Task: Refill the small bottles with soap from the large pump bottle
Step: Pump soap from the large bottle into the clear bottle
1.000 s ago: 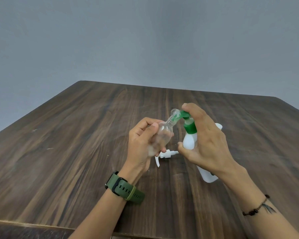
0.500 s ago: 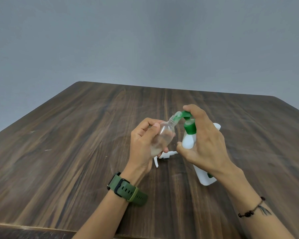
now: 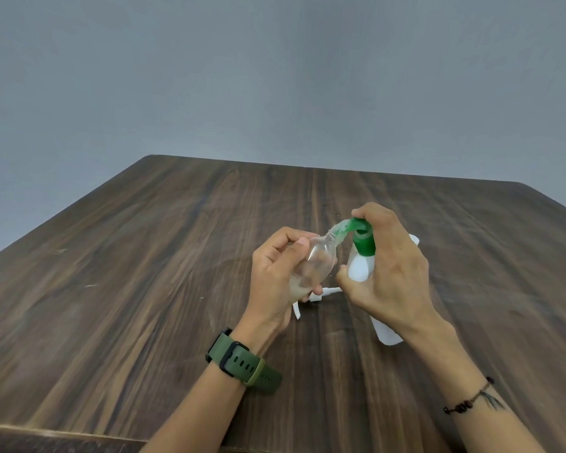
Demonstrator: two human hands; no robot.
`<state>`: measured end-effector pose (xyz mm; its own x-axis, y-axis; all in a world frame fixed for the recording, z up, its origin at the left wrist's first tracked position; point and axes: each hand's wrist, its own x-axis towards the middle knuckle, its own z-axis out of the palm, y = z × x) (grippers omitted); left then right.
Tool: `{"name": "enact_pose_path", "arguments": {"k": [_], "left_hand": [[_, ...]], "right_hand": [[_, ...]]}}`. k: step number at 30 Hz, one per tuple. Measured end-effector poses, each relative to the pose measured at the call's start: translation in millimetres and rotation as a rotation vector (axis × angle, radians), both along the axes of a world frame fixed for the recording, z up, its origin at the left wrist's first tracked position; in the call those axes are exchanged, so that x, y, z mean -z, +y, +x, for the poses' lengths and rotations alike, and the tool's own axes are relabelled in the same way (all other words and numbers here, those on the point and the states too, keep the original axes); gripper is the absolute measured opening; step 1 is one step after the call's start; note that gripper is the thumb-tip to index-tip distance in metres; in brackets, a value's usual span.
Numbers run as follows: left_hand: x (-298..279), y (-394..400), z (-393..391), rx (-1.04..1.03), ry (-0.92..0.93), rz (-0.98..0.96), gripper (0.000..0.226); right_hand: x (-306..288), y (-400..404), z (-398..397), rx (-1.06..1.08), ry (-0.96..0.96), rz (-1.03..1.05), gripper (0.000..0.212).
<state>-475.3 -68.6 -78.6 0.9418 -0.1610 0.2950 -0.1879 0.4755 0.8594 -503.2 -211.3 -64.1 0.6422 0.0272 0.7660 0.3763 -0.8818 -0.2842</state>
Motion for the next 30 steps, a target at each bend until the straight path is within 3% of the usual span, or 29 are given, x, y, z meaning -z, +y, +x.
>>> {"name": "enact_pose_path", "arguments": {"k": [3, 9, 13, 18, 24, 30], "left_hand": [[-3, -1, 2, -0.006, 0.001, -0.006, 0.014], [-1, -3, -2, 0.014, 0.014, 0.006, 0.015], [-3, -3, 4, -0.007, 0.002, 0.003, 0.014], [-3, -3, 3, -0.004, -0.026, 0.030, 0.014], [-8, -2, 10, -0.029, -0.060, 0.061, 0.019], [-9, -3, 10, -0.027, -0.096, 0.083, 0.018]], "right_hand": [[-2, 1, 1, -0.034, 0.053, 0.002, 0.077], [-5, -1, -2, 0.023, -0.001, -0.034, 0.063], [-3, 3, -3, -0.023, 0.065, 0.004, 0.077], [3, 4, 1, -0.024, -0.042, 0.116, 0.065], [11, 10, 3, -0.096, -0.011, 0.144, 0.090], [16, 10, 4, -0.115, -0.100, 0.175, 0.082]]}}
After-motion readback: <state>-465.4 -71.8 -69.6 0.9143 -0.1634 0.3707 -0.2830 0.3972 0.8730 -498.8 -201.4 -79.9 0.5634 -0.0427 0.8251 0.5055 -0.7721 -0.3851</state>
